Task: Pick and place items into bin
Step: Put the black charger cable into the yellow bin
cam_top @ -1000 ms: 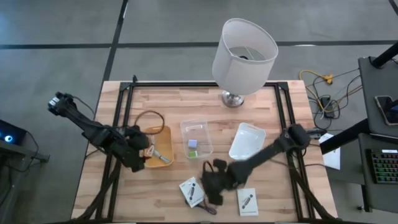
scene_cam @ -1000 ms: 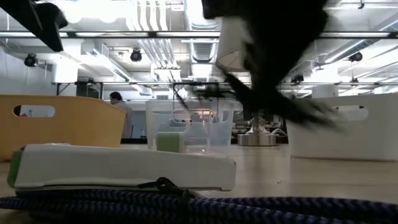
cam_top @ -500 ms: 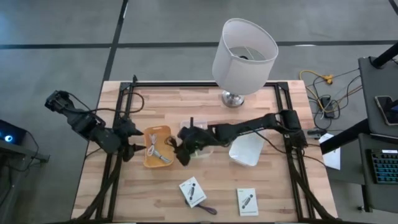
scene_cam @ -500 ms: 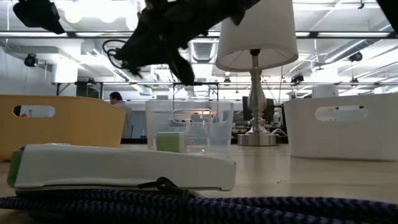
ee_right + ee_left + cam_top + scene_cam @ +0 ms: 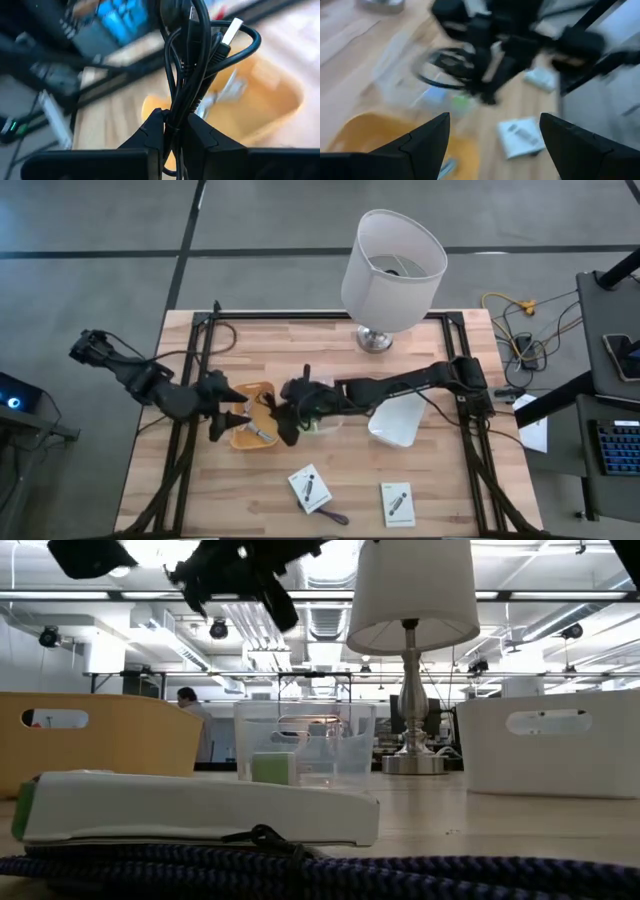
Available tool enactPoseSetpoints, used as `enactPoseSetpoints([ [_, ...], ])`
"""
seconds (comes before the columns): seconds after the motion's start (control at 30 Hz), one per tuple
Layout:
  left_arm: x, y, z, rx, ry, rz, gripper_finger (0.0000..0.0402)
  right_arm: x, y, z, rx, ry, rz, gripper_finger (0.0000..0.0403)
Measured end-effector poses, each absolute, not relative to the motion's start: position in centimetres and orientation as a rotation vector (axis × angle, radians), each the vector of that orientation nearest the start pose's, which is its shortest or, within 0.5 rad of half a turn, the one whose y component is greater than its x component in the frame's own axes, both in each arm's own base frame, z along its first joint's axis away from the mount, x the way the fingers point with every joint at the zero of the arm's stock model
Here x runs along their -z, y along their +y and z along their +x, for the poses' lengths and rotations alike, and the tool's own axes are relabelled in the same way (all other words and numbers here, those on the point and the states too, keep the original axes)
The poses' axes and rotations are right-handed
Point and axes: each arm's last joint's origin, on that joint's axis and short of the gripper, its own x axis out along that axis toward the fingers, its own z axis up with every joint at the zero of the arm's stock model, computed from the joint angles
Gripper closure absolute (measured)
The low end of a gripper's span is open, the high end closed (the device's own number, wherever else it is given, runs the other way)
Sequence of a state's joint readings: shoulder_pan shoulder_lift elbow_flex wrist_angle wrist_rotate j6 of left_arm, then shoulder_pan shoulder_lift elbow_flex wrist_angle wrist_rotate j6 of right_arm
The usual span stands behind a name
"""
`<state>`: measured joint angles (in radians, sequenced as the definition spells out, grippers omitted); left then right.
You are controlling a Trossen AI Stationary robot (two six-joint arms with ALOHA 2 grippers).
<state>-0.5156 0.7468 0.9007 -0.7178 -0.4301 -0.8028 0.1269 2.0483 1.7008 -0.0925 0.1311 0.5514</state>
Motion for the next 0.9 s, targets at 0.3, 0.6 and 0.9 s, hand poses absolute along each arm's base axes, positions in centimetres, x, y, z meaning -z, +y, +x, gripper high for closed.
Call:
enactPoseSetpoints([
  [0.3, -31.0, -5.3, 12.3, -0.091, 0.207, -0.642, 0.0110, -32.5, 4.6, 48.3, 0.244, 0.165, 0.417, 0.0372],
  [0.6, -29.4, -5.4, 13.1, -0.151, 0.028, -0.590, 0.0110, -33.4, 4.4, 48.4, 0.234, 0.118, 0.452, 0.0372],
  [0.9, -29.0, -5.5, 13.8, -0.205, 0.042, -0.520, 0.0110, -33.5, 4.6, 48.5, 0.175, 0.092, 0.502, 0.0372],
])
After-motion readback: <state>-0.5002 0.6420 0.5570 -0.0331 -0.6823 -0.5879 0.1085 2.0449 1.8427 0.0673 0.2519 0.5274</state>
